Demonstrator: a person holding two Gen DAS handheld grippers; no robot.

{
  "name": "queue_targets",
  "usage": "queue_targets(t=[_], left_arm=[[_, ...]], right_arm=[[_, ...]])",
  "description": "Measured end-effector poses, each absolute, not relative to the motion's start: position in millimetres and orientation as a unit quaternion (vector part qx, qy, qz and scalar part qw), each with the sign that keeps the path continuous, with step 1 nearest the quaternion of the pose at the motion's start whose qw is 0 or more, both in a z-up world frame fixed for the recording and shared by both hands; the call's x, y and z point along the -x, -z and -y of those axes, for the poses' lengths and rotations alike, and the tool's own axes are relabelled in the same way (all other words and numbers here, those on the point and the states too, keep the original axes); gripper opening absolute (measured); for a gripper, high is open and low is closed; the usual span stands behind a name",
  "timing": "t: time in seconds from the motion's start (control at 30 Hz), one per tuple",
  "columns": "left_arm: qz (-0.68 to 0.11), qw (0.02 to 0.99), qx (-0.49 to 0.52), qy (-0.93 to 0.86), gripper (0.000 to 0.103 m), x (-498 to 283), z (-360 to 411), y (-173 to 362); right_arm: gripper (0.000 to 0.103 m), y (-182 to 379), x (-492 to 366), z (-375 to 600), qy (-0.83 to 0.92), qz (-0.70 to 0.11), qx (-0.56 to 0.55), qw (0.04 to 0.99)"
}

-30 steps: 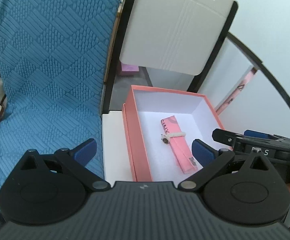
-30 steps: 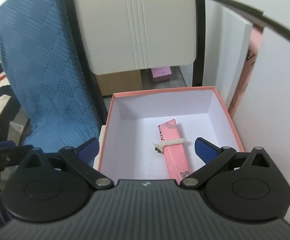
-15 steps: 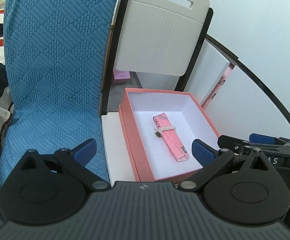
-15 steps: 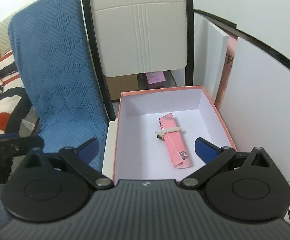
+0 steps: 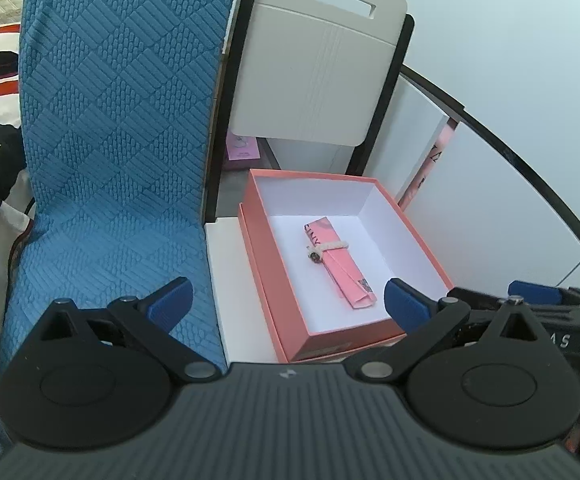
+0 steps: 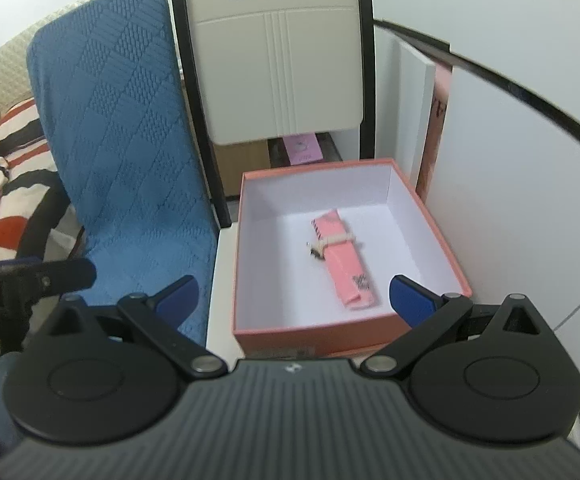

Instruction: Organize objects

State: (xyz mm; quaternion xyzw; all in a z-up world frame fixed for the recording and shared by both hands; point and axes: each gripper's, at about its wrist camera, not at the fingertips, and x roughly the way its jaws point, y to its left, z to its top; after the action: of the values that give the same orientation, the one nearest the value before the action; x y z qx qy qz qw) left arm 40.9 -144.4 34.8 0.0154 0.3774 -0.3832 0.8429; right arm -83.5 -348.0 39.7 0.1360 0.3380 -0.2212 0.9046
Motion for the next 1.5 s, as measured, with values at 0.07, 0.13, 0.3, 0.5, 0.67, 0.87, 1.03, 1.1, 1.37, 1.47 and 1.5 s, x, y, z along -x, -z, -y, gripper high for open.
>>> queue_targets(t=[0.07, 0.13, 0.3, 0.5, 0.67, 0.87, 1.03, 1.1, 1.37, 1.47, 1.5], left_arm=[[-0.376, 0.843, -0.018, 0.384, 0.103, -36, 145, -35], [-0.374, 0.844, -0.019, 0.385, 0.103, -32, 143, -34], [-0.376, 0.843, -0.019, 0.384, 0.103, -25, 141, -32], [-0.377, 0.843, -0.018, 0.383, 0.103, -23, 137, -31], [-0.376, 0.843, -0.018, 0.384, 0.103, -22, 136, -32], [-0.377, 0.843, -0.018, 0.383, 0.103, -22, 136, -33], [-0.37, 0.844, -0.025, 0.387, 0.103, -19, 136, -34], [-0.37, 0.844, -0.028, 0.388, 0.103, -18, 136, -34], [-0.372, 0.841, -0.024, 0.391, 0.103, -18, 131, -34], [-0.372, 0.842, -0.023, 0.391, 0.103, -17, 127, -34], [-0.372, 0.842, -0.023, 0.391, 0.103, -17, 125, -34]], right_arm=[[0.103, -37, 88, 346, 0.224, -0.339, -0.139, 0.903], [0.103, -35, 92, 345, 0.226, -0.341, -0.141, 0.901], [0.103, -34, 99, 342, 0.231, -0.342, -0.141, 0.9], [0.103, -35, 102, 338, 0.237, -0.34, -0.14, 0.899], [0.103, -36, 102, 337, 0.237, -0.338, -0.139, 0.9], [0.103, -36, 98, 335, 0.235, -0.341, -0.136, 0.9], [0.103, -36, 98, 333, 0.235, -0.343, -0.133, 0.9], [0.103, -35, 98, 332, 0.237, -0.344, -0.131, 0.899], [0.103, -37, 98, 329, 0.239, -0.343, -0.127, 0.899], [0.103, -37, 99, 327, 0.239, -0.343, -0.128, 0.899], [0.103, -37, 99, 327, 0.238, -0.344, -0.127, 0.899]])
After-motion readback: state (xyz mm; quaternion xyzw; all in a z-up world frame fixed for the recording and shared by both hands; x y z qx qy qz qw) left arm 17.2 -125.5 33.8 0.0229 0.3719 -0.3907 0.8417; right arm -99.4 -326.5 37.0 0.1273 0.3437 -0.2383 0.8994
